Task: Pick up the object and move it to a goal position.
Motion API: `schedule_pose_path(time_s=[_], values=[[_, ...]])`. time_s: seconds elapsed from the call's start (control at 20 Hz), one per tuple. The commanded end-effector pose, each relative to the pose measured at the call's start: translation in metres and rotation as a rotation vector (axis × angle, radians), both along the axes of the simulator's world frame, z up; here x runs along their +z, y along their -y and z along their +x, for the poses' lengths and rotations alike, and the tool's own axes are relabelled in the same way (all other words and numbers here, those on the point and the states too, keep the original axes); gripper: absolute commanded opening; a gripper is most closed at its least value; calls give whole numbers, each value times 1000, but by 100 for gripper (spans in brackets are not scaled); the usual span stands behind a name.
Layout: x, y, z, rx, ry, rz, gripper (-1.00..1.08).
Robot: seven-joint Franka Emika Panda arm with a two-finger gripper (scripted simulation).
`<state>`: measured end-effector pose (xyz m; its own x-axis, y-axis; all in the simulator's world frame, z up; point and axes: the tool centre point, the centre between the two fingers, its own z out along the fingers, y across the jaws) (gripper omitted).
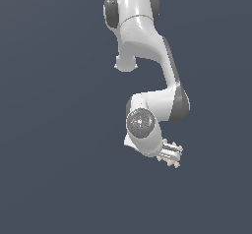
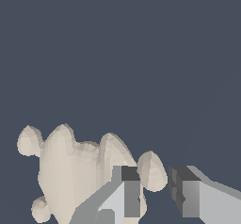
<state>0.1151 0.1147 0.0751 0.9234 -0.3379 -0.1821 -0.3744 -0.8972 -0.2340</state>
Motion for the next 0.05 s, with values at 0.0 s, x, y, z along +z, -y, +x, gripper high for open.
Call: schedule_pose_path(time_s=[0.0], values=[[0, -1, 1, -1, 0, 0, -100]])
